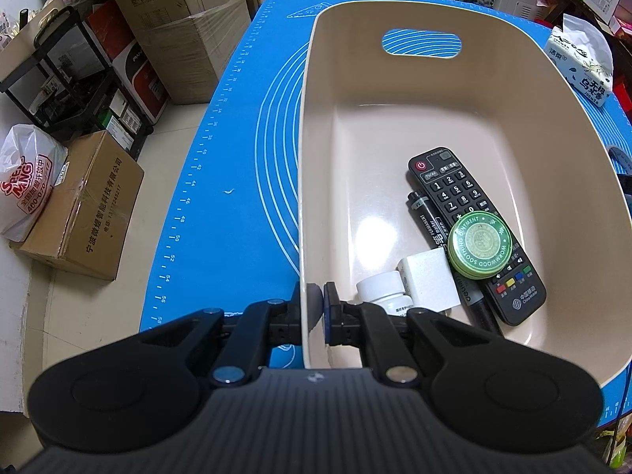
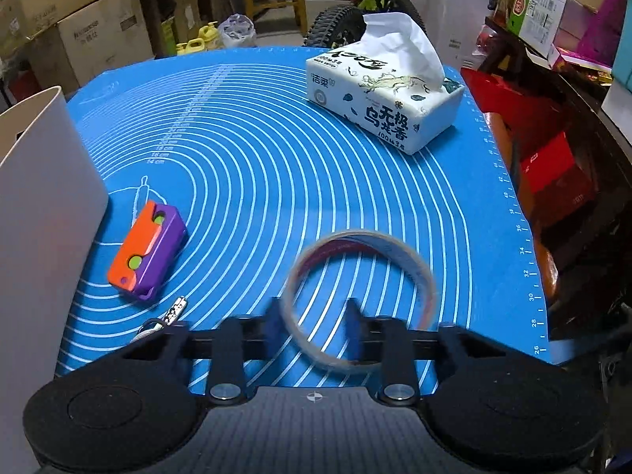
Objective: Organize rigid objects
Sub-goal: 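Grasp the clear tape roll by its rim with the right tool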
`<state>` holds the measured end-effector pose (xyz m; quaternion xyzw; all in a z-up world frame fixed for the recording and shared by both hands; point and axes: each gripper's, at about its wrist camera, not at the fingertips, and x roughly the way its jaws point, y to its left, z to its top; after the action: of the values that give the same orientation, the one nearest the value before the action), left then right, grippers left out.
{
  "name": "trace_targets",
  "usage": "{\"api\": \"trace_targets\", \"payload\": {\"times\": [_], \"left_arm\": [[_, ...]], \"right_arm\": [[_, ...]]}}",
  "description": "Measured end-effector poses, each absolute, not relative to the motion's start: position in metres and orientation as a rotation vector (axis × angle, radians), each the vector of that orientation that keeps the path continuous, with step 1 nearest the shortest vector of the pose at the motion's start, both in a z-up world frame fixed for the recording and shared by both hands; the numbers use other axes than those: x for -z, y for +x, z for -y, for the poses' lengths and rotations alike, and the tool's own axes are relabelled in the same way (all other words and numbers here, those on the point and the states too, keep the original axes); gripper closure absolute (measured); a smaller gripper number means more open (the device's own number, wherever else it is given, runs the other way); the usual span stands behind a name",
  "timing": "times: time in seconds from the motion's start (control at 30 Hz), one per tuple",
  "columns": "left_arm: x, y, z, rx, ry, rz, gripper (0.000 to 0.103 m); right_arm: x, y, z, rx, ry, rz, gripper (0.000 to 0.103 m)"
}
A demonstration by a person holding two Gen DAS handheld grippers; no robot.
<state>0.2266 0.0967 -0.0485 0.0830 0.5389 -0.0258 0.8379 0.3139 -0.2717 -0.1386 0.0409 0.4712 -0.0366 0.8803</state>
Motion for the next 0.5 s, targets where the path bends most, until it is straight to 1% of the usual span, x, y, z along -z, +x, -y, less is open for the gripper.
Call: {"api": "trace_targets", "payload": {"times": [0.17,0.37,0.5], "left_arm": [[0.049,0.226,-0.097,0.055,0.176,-1.140,0.093],[0.049,0.226,-0.097,0.054,0.177,-1.140,0.093],[0.049,0.227,-0.097,0.054,0.177,-1.140,0.093]], "right_arm": [[0.133,0.307,0.270,0.087,0.070,-0.947,0.085],[0.116,0.296,0.263,0.113,0.074,-0.873,0.086],[0.094,0.287,0.248,0.091,0.055,-0.812,0.086]]}}
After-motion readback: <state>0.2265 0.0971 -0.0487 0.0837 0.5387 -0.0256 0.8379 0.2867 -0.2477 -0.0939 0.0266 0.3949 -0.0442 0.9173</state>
